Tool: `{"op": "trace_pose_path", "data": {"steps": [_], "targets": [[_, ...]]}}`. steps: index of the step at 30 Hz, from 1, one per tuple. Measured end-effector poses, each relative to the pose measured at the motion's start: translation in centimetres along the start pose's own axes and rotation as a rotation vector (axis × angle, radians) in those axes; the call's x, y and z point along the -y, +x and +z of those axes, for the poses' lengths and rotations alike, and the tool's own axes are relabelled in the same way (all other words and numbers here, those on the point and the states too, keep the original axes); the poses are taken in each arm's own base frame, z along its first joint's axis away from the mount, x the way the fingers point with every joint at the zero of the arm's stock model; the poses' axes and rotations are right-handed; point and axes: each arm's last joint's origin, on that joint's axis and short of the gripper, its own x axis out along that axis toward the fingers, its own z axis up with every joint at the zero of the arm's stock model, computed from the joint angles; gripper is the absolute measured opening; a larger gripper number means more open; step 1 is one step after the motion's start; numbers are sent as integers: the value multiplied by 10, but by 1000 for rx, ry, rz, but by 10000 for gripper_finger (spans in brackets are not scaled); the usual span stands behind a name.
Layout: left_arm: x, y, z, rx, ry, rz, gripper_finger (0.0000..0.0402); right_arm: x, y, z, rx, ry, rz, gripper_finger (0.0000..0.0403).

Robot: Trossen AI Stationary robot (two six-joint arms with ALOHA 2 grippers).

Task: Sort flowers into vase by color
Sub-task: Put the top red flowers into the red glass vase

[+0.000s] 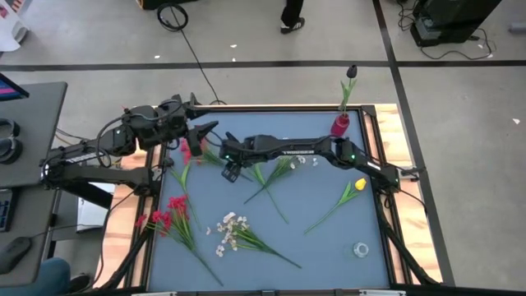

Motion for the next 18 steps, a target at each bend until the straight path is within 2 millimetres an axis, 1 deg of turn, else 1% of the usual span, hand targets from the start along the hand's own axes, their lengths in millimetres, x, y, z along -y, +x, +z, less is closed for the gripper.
{"op": "trace_pose_path", "data": {"steps": [2,4,8,11,14,16,18], "targets": [[0,-1,1,11,26,-3,243,2,-11,4,19,-10,-2,250],[0,-2,-2,-31,55,-27,243,5,-22,9,41,-24,-6,247],[-7,2,-24,-253,86,2,243,10,-45,13,45,-58,-25,243],[-15,9,-42,-434,122,13,243,13,-52,11,23,-93,-42,241],[-22,20,-55,-549,167,2,243,15,-67,10,3,-131,-40,240],[-28,28,-70,-677,198,-13,243,15,-76,9,7,-140,-31,240],[-34,37,-80,-746,228,-30,243,17,-83,2,-19,-150,-23,240]]}}
